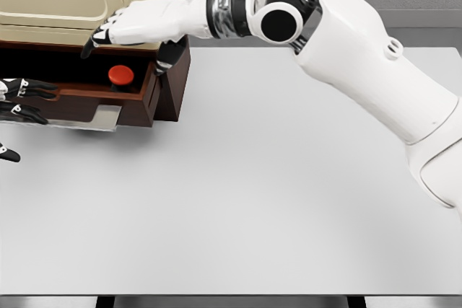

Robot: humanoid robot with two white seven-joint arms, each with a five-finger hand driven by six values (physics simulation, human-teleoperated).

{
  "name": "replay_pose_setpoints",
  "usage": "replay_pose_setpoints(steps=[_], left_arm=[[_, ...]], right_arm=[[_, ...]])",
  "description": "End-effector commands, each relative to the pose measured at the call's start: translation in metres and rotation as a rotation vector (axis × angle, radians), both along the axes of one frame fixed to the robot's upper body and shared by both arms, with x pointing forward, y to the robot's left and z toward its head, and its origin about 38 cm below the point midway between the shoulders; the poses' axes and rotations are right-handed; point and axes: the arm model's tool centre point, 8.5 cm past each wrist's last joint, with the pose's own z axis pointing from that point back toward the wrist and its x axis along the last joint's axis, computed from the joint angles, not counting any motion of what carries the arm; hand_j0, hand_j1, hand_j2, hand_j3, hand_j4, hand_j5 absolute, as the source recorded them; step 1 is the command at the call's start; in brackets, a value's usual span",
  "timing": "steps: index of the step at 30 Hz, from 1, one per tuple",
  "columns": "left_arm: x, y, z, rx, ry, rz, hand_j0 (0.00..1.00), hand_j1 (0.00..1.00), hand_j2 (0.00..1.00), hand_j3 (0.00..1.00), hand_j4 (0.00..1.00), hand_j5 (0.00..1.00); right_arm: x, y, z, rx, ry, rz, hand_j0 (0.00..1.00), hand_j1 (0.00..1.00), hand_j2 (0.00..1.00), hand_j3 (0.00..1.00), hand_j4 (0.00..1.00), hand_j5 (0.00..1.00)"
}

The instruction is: Open the cabinet drawer with left arm, and place a switch into the drawer with right arm

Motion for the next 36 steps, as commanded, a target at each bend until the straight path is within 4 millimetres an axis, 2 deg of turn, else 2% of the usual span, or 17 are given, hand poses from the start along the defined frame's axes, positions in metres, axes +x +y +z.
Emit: replay_pose_setpoints(steps=[1, 3, 6, 9, 12, 14, 16, 17, 21, 23, 26, 28, 36], left_arm=[[-0.015, 0.002, -0.049, 0.046, 0.128, -0.002, 1.0, 1.0, 1.0, 1.0, 1.0, 1.0], [-0.015, 0.002, -0.049, 0.046, 0.128, -0.002, 1.0, 1.0, 1.0, 1.0, 1.0, 1.0], [-0.014, 0.002, -0.046, 0.045, 0.123, -0.001, 1.0, 1.0, 1.0, 1.0, 1.0, 1.0], [-0.014, 0.004, -0.041, 0.043, 0.111, 0.004, 1.0, 1.0, 1.0, 1.0, 1.0, 1.0], [-0.012, 0.004, -0.034, 0.036, 0.094, 0.005, 1.0, 1.0, 1.0, 1.0, 1.0, 1.0], [-0.009, 0.004, -0.024, 0.026, 0.069, 0.006, 1.0, 1.0, 1.0, 1.0, 1.0, 1.0], [-0.008, 0.003, -0.021, 0.018, 0.063, 0.008, 1.0, 1.0, 1.0, 1.0, 1.0, 1.0], [-0.008, 0.003, -0.02, 0.018, 0.06, 0.008, 1.0, 1.0, 1.0, 1.0, 1.0, 1.0], [-0.006, 0.004, -0.013, 0.018, 0.04, 0.01, 1.0, 1.0, 1.0, 1.0, 1.0, 1.0], [-0.006, 0.005, -0.005, 0.011, 0.024, 0.016, 1.0, 1.0, 1.0, 1.0, 1.0, 1.0], [-0.005, 0.006, 0.002, 0.014, 0.007, 0.018, 1.0, 1.0, 1.0, 1.0, 1.0, 1.0], [-0.003, 0.006, 0.008, 0.013, -0.009, 0.018, 1.0, 1.0, 1.0, 1.0, 1.0, 1.0], [-0.003, 0.006, 0.009, 0.012, -0.014, 0.019, 1.0, 1.0, 1.0, 1.0, 1.0, 1.0]], right_arm=[[-0.021, -0.018, 0.016, 0.002, -0.068, 0.048, 1.0, 1.0, 1.0, 1.0, 1.0, 1.0], [-0.038, -0.055, 0.017, -0.016, -0.113, 0.057, 1.0, 1.0, 1.0, 1.0, 1.0, 1.0], [-0.038, -0.127, -0.001, -0.024, -0.088, 0.077, 1.0, 1.0, 1.0, 1.0, 1.0, 1.0], [-0.033, -0.204, -0.019, -0.016, -0.041, -0.055, 1.0, 1.0, 1.0, 1.0, 1.0, 1.0], [-0.034, -0.247, -0.037, 0.02, 0.002, -0.163, 1.0, 1.0, 1.0, 1.0, 1.0, 1.0], [-0.035, -0.266, -0.043, 0.037, 0.018, -0.211, 1.0, 1.0, 1.0, 1.0, 1.0, 1.0], [-0.036, -0.277, -0.049, 0.032, 0.033, -0.239, 1.0, 1.0, 1.0, 1.0, 1.0, 1.0], [-0.033, -0.289, -0.059, 0.034, 0.06, -0.278, 1.0, 1.0, 1.0, 1.0, 1.0, 1.0], [-0.031, -0.293, -0.065, 0.035, 0.076, -0.292, 1.0, 1.0, 1.0, 1.0, 1.0, 1.0], [-0.021, -0.311, -0.077, 0.031, 0.113, -0.358, 1.0, 1.0, 1.0, 1.0, 1.0, 1.0], [-0.021, -0.313, -0.077, 0.026, 0.113, -0.361, 1.0, 1.0, 1.0, 1.0, 1.0, 1.0], [-0.024, -0.326, -0.071, 0.016, 0.099, -0.388, 1.0, 1.0, 1.0, 1.0, 1.0, 1.0], [-0.023, -0.322, -0.073, 0.027, 0.104, -0.382, 1.0, 1.0, 1.0, 1.0, 1.0, 1.0]])
